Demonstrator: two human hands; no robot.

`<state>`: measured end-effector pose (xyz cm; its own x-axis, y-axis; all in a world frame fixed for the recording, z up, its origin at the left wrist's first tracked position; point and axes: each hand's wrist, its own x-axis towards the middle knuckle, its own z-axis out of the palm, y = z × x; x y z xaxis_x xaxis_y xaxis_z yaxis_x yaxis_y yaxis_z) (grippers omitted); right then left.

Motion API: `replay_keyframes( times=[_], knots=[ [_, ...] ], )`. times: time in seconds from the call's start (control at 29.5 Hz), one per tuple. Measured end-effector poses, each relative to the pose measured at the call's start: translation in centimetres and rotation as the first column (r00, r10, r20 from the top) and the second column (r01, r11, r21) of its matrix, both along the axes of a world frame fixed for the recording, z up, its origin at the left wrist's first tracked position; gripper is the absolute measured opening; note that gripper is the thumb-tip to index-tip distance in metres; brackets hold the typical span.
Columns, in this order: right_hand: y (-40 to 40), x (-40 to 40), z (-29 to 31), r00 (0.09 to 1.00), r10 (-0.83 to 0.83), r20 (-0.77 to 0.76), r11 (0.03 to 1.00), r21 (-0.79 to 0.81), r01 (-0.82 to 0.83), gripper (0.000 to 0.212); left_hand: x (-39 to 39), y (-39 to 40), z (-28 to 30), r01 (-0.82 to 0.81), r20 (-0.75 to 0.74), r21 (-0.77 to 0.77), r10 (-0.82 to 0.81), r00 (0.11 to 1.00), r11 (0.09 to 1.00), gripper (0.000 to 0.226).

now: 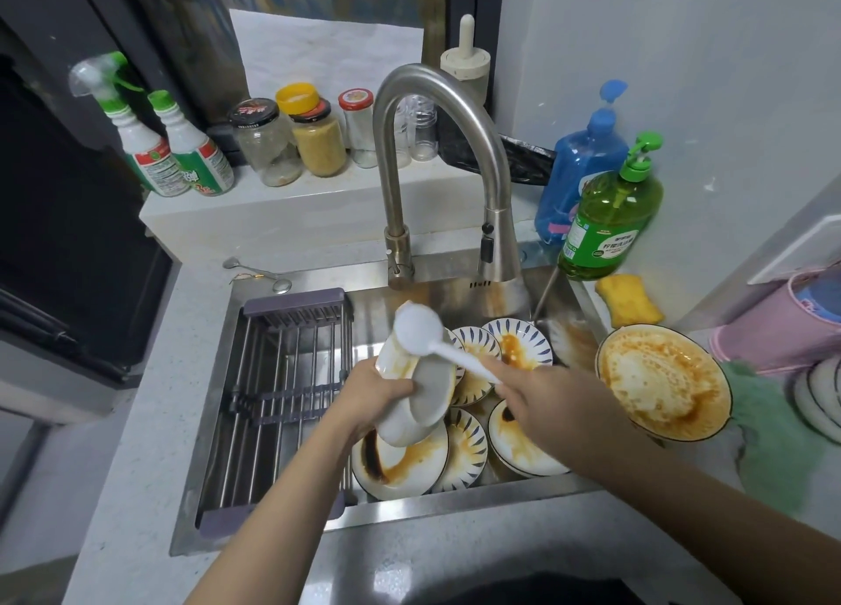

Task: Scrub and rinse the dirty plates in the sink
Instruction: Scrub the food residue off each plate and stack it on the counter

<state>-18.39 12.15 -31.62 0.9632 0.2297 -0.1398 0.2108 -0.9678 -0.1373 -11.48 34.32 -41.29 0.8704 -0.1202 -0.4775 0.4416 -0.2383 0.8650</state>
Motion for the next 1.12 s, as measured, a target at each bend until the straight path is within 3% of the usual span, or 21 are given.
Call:
replay_keyframes(
  times=[0.1,0.2,0.34,0.41,0.51,0.65,0.85,1.02,1.12],
  knots=[
    [0.4,-0.6,-0.2,0.999,0.030,0.016,0.998,0.050,-0.031,0.044,0.2,0.5,-0.1,-0.085,-0.036,-0.083,0.082,0.996,0.993,0.058],
    [-1.3,1.2,-0.9,0.995,-0.097,-0.024,0.995,0.010,0.098,0.044,0.0,0.5,-0.1,-0.104,-0.068,-0.141,0.095,0.993,0.985,0.066],
    [-0.3,-0.1,-1.0,0.999,0.000,-0.045,0.997,0.079,0.004,0.045,0.0,0.5,-0.1,-0.126,-0.078,-0.192,0.113,0.991,0.973,0.066],
    [-0.4,0.5,-1.6,0.996,-0.039,-0.083,0.994,0.102,0.048,0.045,-0.1,0.7,-0.2,-0.146,-0.103,-0.236,0.125,0.987,0.961,0.063],
    [-2.1,1.9,-2.5,0.967,-0.189,-0.168,0.946,0.232,0.225,0.043,-0.8,0.7,-0.5,-0.203,-0.156,-0.311,0.161,0.975,0.928,0.053],
    [-1.6,0.0,-2.7,0.970,-0.150,-0.189,0.912,0.353,0.210,0.043,-1.0,0.5,-0.6,-0.324,-0.232,-0.476,0.239,0.943,0.818,0.056],
    [-0.4,-0.4,-1.7,0.990,-0.086,-0.110,0.974,0.201,0.107,0.046,-1.0,0.0,-0.6,-0.346,-0.317,-0.589,0.186,0.930,0.731,0.058],
    [-0.4,-0.4,-1.0,0.992,-0.013,-0.129,0.988,0.148,0.033,0.046,-0.6,-0.2,-0.1,-0.360,-0.342,-0.656,0.164,0.925,0.663,0.034],
    [-0.6,-1.1,-0.7,0.991,0.054,-0.124,0.990,0.133,-0.037,0.046,-0.6,-0.4,-0.4,-0.406,-0.400,-0.639,0.168,0.901,0.653,0.051]
  ],
)
